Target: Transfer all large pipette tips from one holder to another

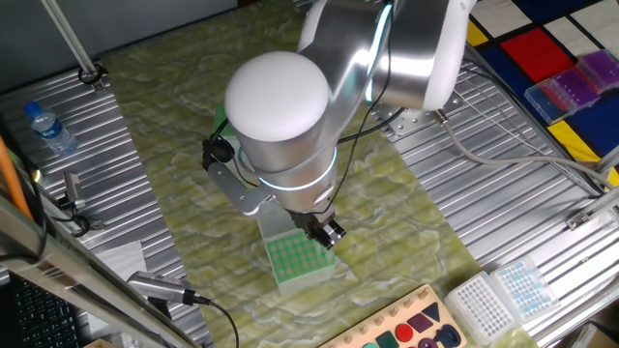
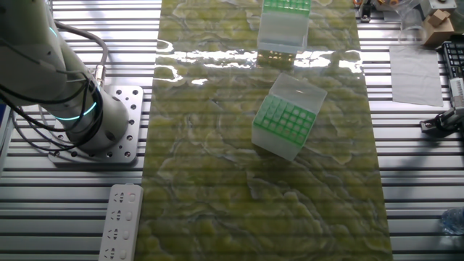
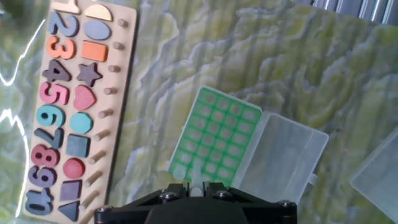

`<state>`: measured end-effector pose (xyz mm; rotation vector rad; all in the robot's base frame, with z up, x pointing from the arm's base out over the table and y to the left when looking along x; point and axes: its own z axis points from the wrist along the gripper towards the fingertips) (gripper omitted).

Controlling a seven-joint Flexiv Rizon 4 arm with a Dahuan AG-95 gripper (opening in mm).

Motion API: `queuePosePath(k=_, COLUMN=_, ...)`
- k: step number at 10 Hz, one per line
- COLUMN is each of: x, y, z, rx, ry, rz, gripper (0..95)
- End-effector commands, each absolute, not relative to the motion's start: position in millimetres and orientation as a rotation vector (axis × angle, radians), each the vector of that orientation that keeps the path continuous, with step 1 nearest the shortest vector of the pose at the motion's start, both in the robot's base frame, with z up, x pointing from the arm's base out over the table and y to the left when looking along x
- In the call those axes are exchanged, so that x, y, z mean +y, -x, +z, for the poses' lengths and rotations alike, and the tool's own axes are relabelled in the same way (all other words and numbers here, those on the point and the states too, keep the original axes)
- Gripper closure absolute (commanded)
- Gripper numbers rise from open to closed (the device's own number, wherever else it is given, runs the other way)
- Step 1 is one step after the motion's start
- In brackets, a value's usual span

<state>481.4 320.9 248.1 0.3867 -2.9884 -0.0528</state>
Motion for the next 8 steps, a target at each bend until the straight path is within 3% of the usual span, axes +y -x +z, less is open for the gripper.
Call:
queuePosePath(k=1, x=322.0, y=-480.3, z=256.1, rx=-2.983, ry=-0.418, rz=-0.040, gripper=95.0)
queuePosePath(k=8, x=322.8, y=-474.1, z=277.9, rx=-2.953, ry=-0.565, rz=0.031, gripper=95.0)
